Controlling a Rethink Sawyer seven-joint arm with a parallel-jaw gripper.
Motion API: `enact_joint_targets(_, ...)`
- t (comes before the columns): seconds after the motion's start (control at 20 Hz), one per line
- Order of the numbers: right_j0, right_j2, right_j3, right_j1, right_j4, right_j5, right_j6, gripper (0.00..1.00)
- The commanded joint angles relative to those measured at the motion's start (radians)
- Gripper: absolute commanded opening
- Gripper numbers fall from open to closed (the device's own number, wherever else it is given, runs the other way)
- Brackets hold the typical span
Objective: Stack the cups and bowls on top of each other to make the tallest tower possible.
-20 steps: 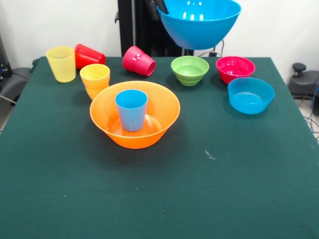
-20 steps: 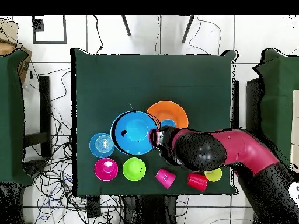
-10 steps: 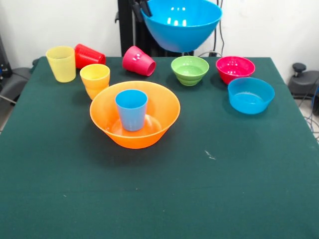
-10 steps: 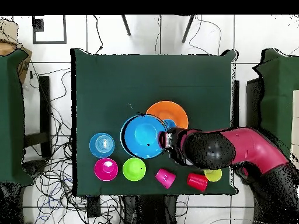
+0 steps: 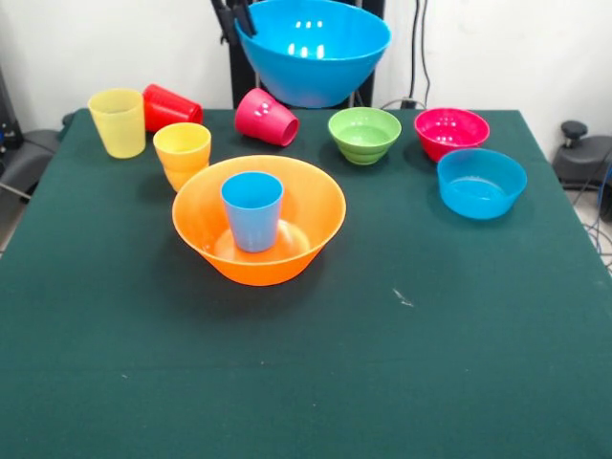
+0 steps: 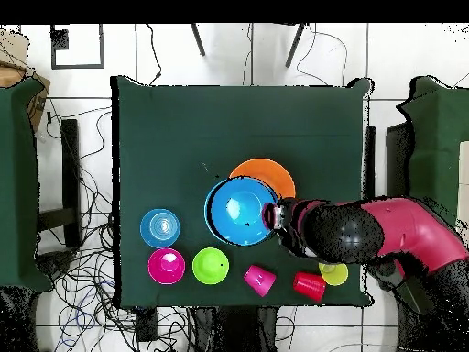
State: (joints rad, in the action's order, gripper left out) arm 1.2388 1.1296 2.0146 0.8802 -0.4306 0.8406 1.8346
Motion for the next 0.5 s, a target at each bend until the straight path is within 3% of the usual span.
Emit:
enact_joint_targets(0.05, -0.015, 0.011, -0.065, -0.09, -0.075, 0.126, -0.342, 0.0)
enact_joint_targets(0.5, 0.028, 0.043, -0.074, -0.079, -0.05, 0.18, -0.378, 0.0)
